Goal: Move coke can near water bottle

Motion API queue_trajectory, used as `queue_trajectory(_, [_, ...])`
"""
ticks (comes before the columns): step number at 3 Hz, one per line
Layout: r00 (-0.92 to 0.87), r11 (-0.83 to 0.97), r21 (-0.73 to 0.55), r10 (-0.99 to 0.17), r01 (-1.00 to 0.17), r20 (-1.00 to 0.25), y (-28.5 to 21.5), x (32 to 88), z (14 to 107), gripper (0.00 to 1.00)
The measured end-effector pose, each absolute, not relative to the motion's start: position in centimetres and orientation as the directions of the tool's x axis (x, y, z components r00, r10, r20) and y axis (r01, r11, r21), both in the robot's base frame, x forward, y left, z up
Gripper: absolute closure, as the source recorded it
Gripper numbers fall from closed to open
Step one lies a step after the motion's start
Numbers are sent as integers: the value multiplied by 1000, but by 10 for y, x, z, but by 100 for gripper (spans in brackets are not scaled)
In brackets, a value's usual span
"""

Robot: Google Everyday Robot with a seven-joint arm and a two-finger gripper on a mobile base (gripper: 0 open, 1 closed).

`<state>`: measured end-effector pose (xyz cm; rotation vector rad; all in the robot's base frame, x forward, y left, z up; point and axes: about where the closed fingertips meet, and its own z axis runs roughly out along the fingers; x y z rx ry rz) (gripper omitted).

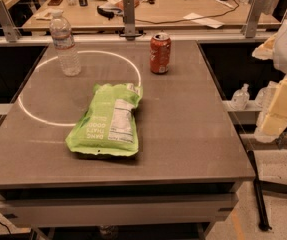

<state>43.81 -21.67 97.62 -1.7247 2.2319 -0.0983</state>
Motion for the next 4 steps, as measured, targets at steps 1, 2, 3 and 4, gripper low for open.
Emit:
queue_trajectory(1, [-221, 270, -246, -953, -931, -207, -217, 438, 976, 0])
queue_trajectory(2, [-238, 308, -221, -926, -925, -294, -218, 439, 977, 0])
queue_trajectory(3, [-285, 399, -159, -834, -903, -473, -238, 449, 966, 0])
queue_trajectory(4, [-306, 467, -85, -696, -880, -650, -248, 457, 946, 0])
